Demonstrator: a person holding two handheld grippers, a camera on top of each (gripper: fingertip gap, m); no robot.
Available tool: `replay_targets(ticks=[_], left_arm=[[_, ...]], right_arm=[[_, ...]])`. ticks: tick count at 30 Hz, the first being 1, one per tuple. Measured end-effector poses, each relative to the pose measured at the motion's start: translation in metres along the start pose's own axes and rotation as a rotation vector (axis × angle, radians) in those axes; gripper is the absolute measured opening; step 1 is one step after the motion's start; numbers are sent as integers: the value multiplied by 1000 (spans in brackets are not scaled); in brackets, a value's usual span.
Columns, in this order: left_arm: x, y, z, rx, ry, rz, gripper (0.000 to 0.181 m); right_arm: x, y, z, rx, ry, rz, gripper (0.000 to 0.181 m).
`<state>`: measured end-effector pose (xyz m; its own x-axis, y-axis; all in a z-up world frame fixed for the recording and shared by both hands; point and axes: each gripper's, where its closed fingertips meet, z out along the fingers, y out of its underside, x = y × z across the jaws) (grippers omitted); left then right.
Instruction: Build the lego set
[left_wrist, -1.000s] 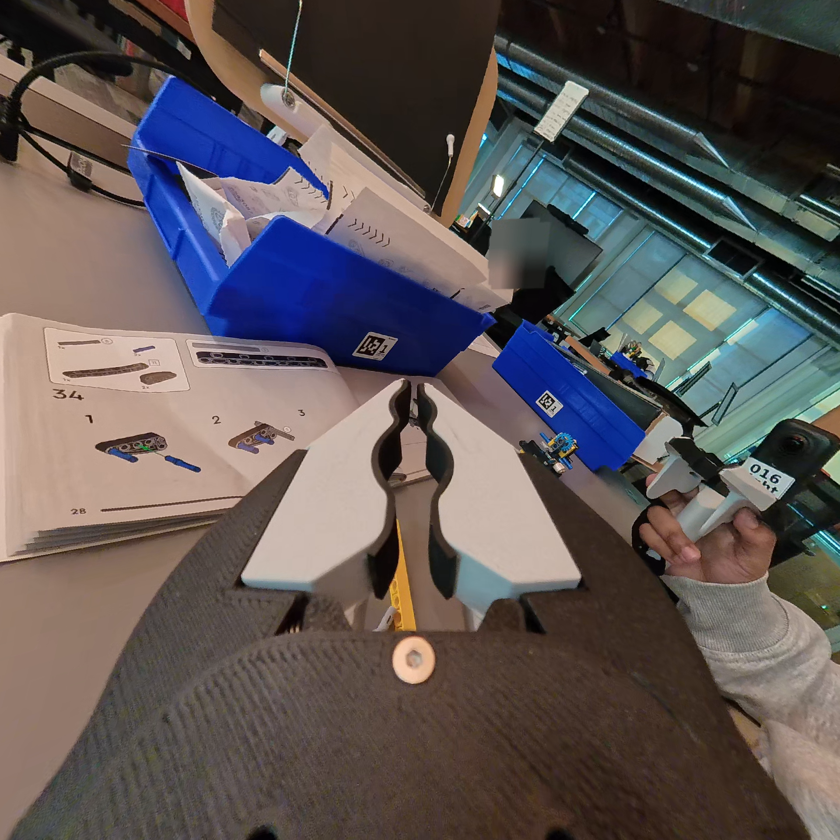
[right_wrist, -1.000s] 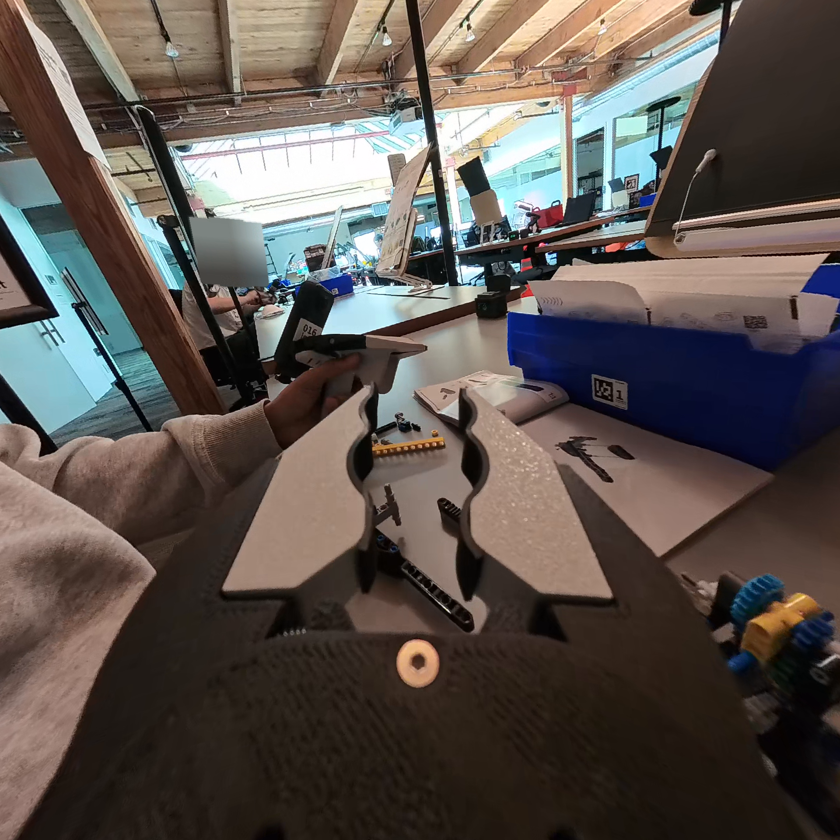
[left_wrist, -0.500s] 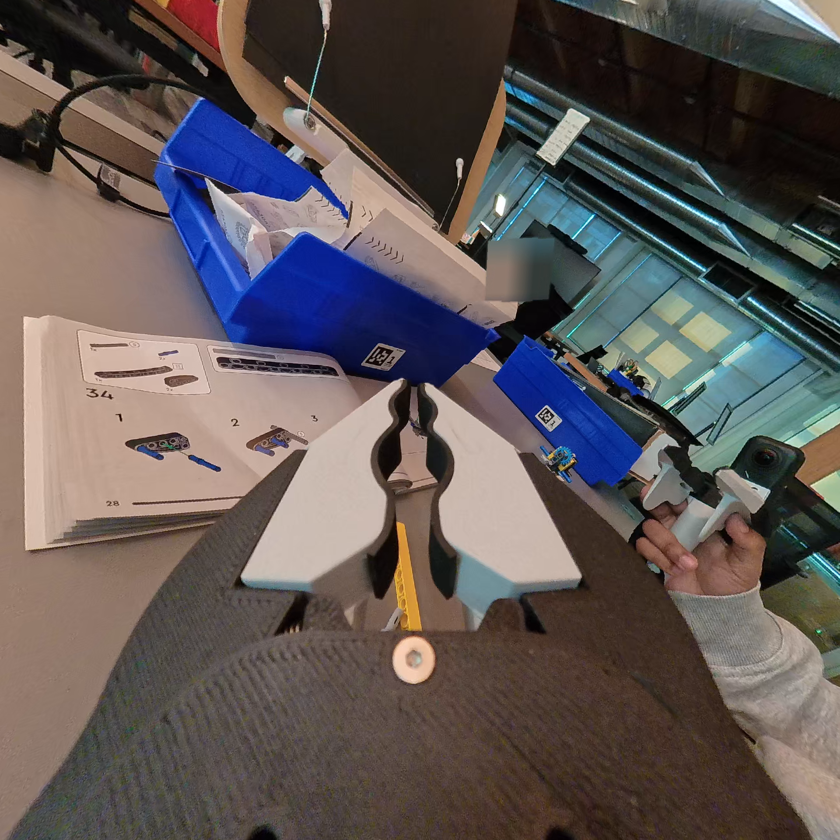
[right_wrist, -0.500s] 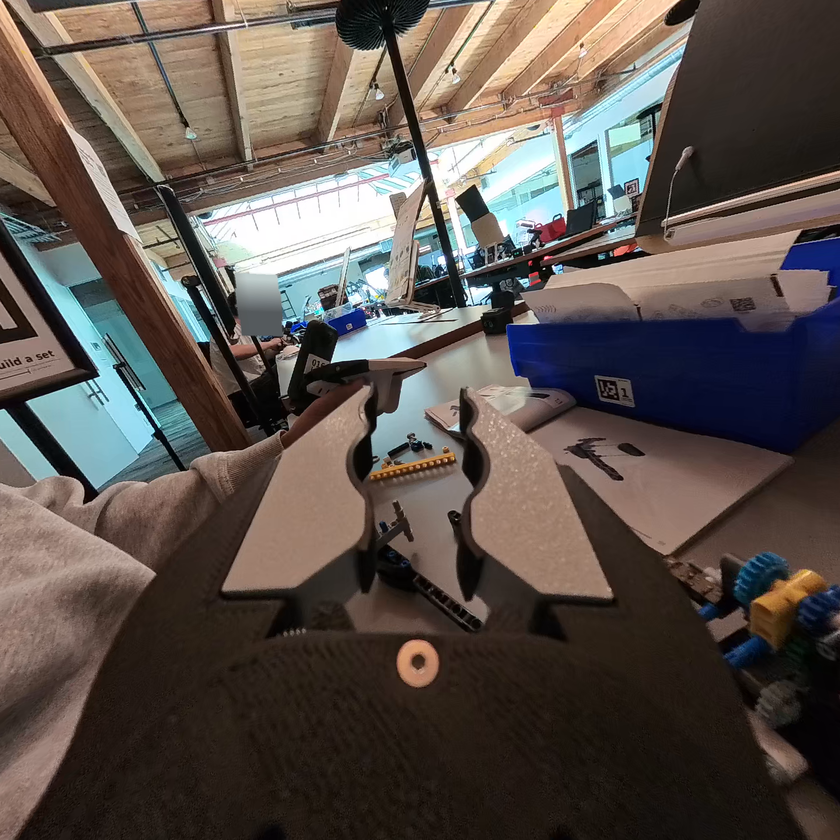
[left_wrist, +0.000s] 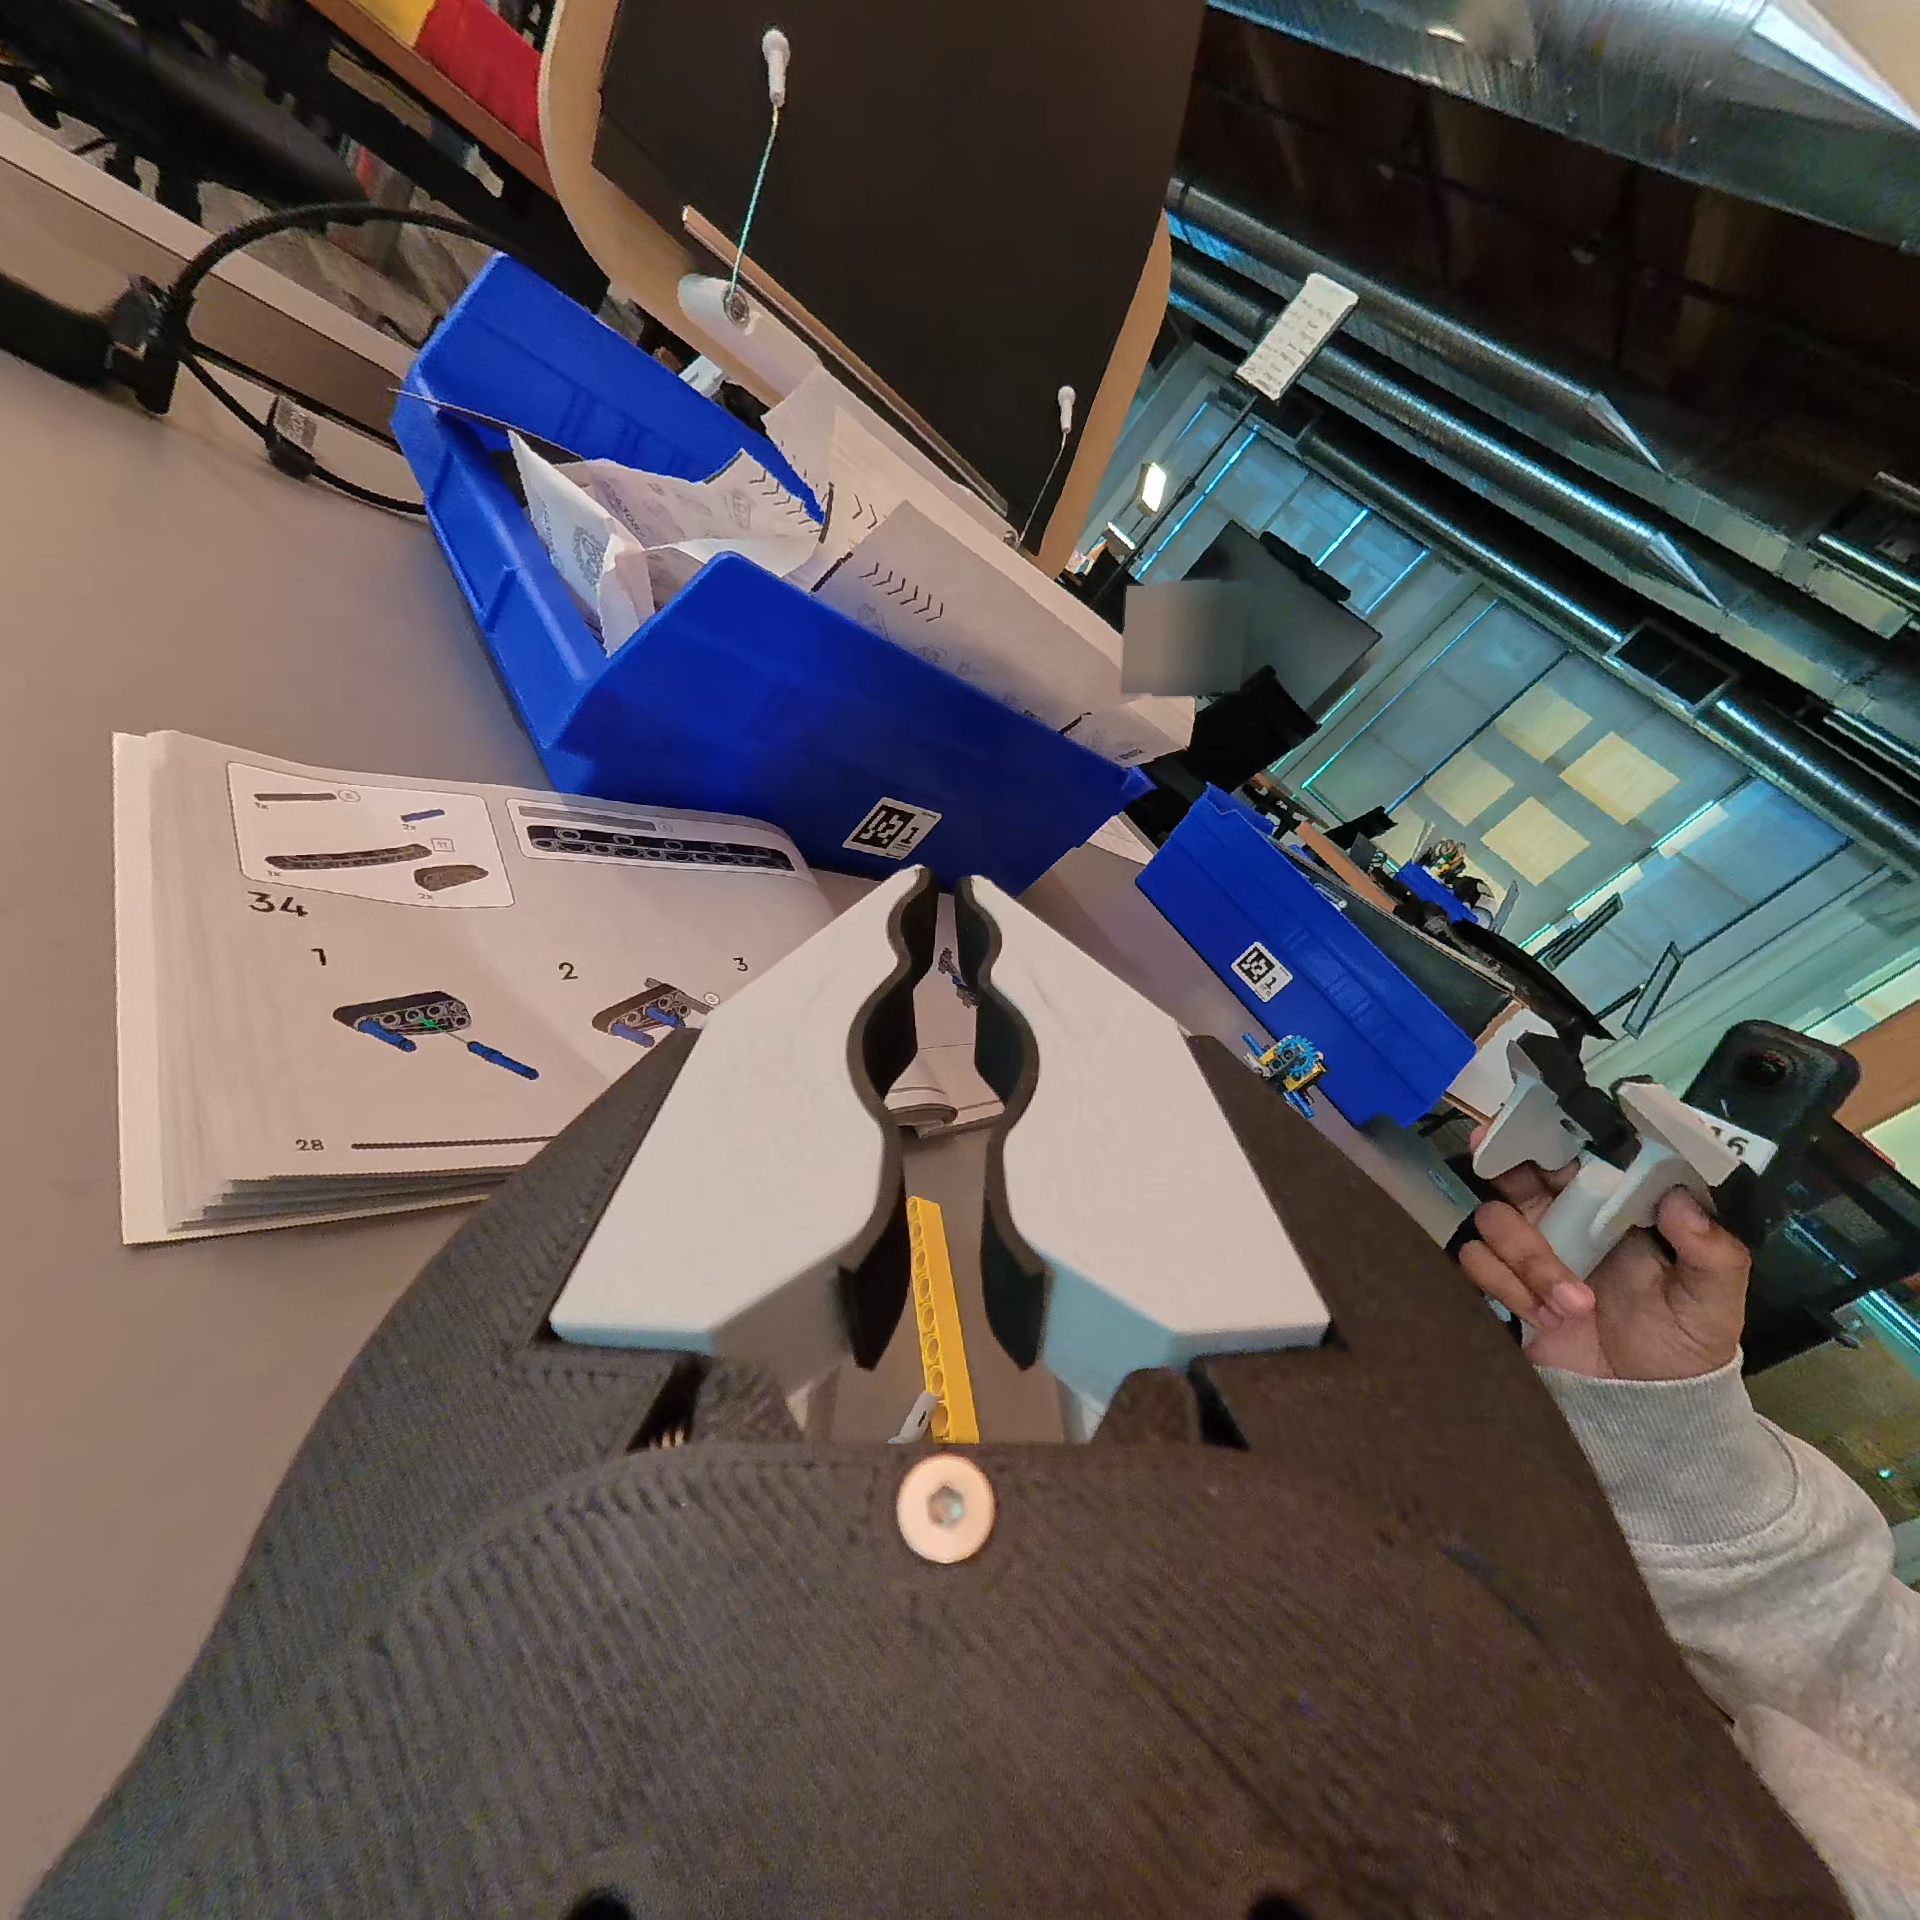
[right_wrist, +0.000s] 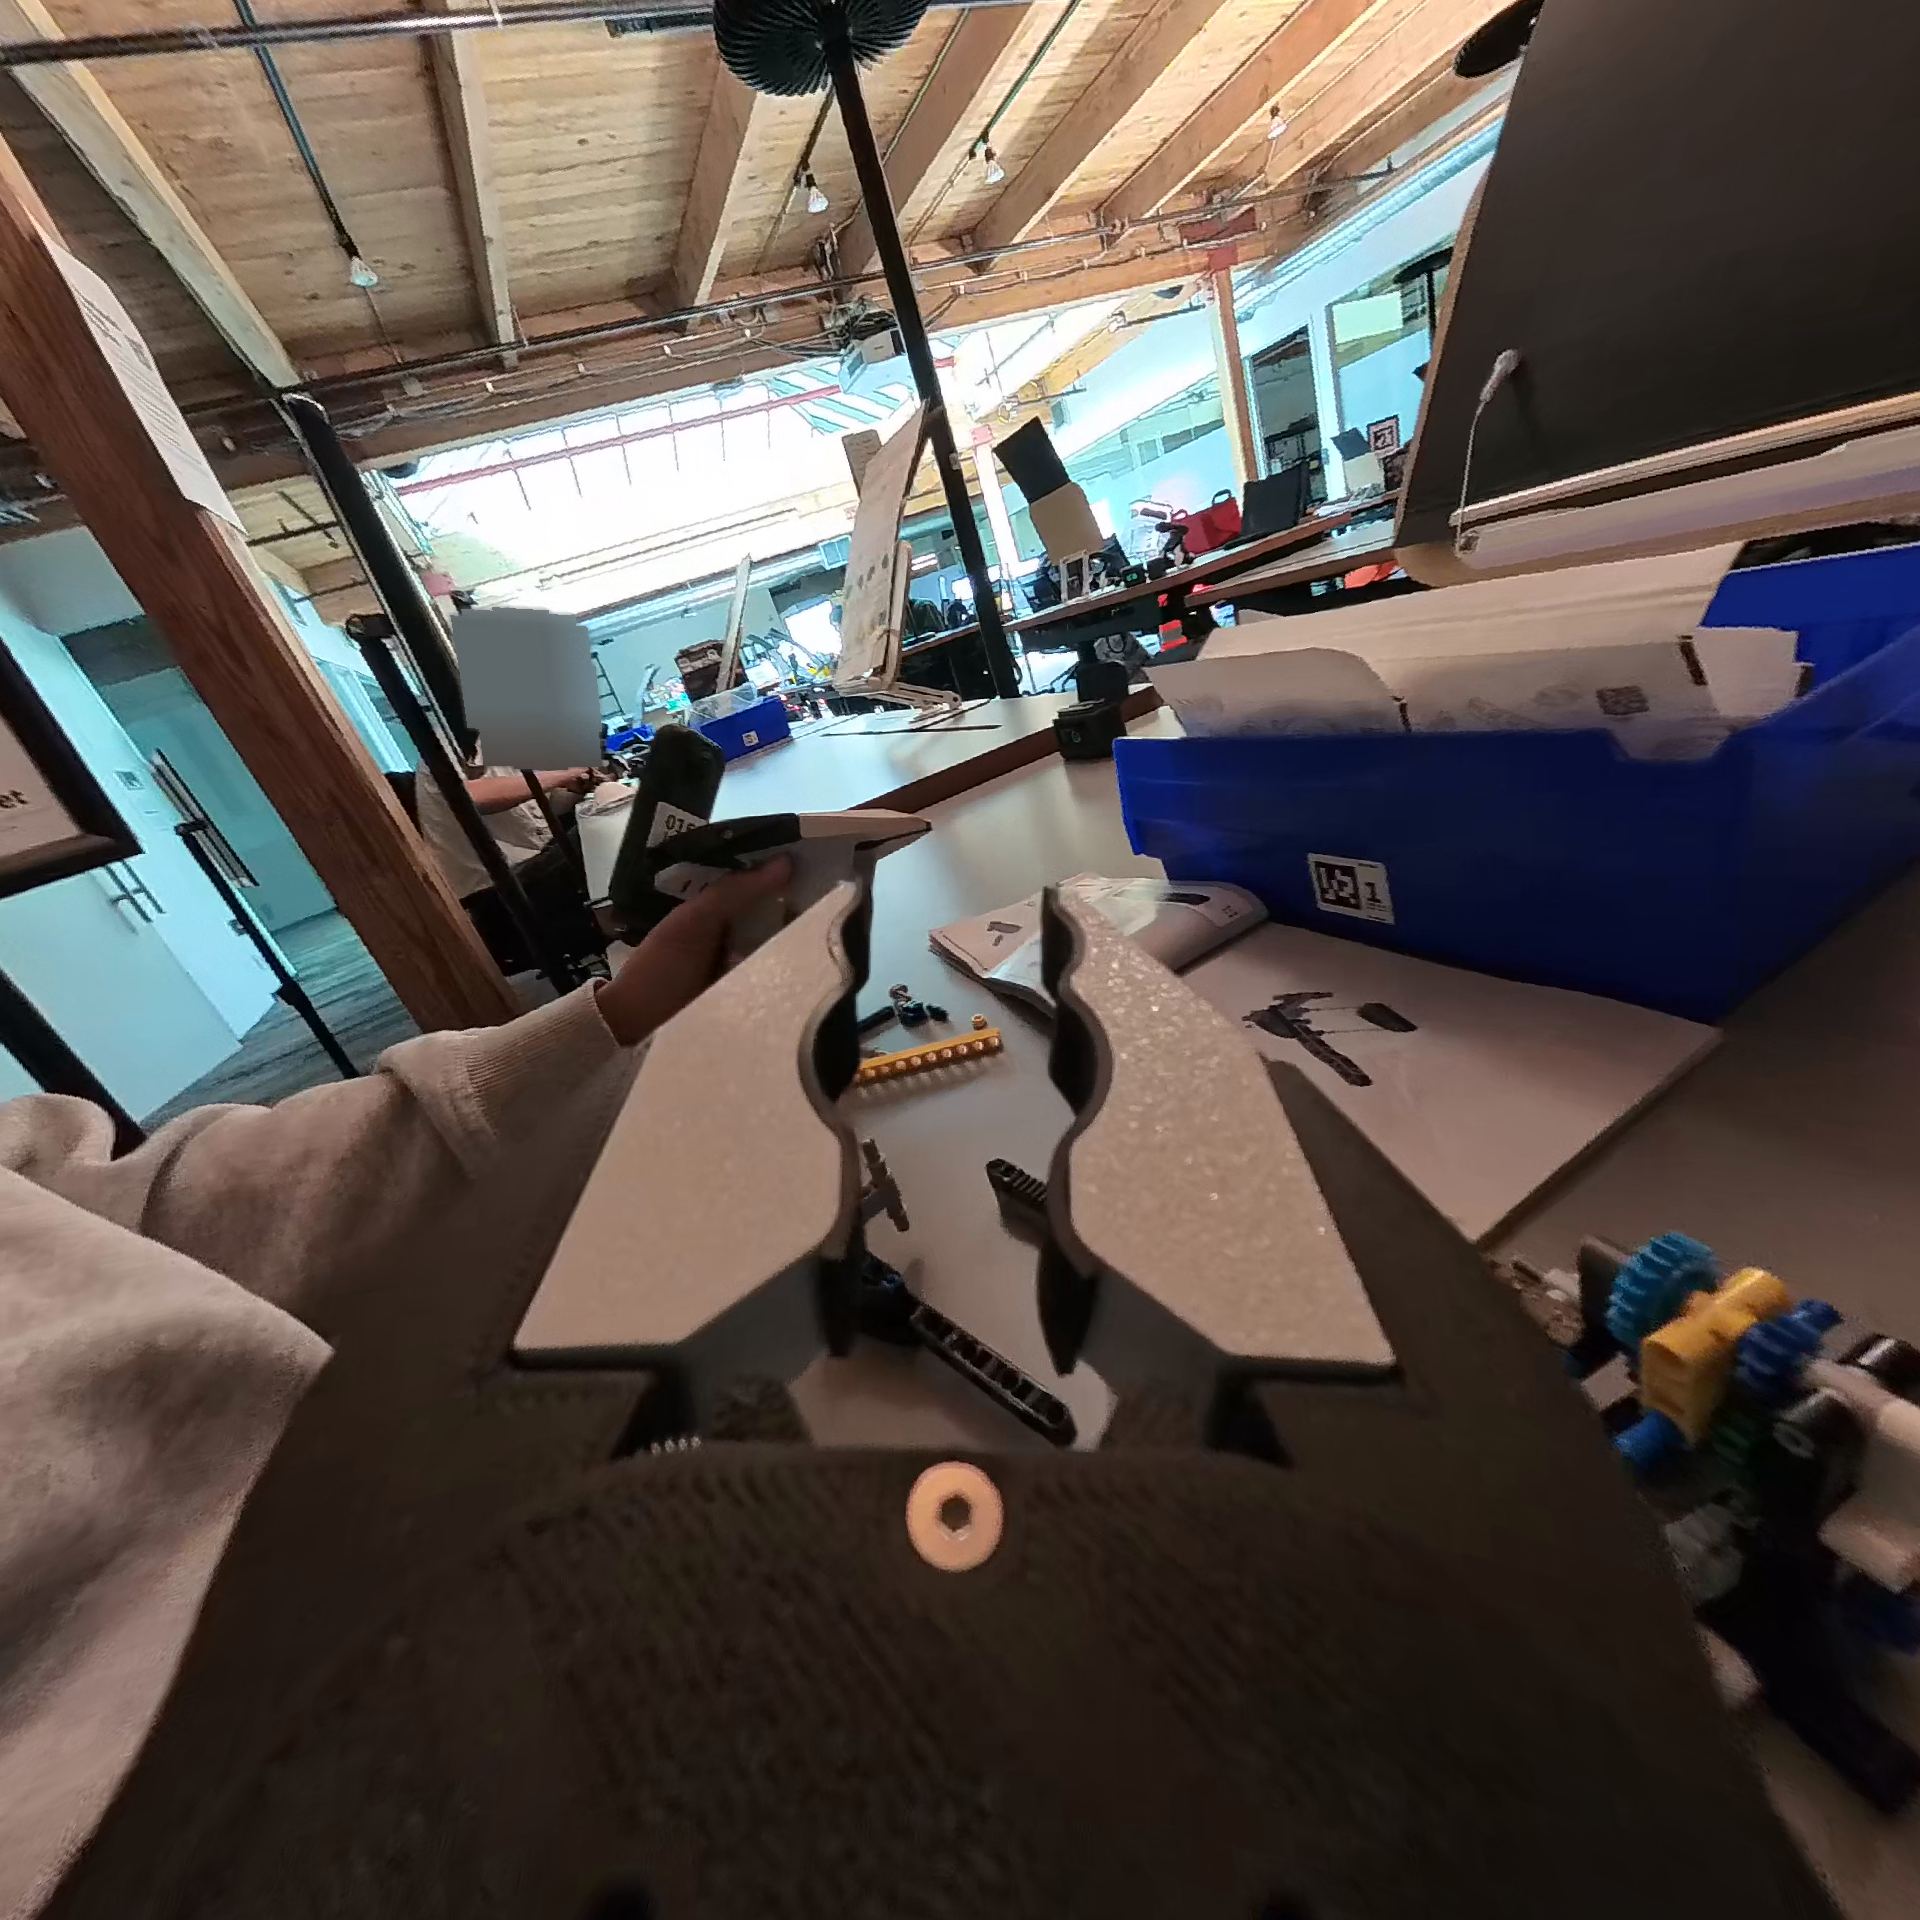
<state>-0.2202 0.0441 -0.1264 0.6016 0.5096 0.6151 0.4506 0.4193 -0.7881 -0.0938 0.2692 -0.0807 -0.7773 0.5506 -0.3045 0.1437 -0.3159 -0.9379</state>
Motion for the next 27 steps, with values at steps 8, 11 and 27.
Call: replay_targets(ticks=[8, 11, 27], left_arm=[[0, 0, 0, -1, 0, -2, 1], [0, 1, 0, -1, 1, -3, 1], [1, 4, 1, -11, 6, -5, 3]], right_arm=[[7, 6, 1, -29, 37, 13, 29], [11, 6, 0, -25, 52, 29, 29], [25, 9, -4, -38, 117, 66, 27]])
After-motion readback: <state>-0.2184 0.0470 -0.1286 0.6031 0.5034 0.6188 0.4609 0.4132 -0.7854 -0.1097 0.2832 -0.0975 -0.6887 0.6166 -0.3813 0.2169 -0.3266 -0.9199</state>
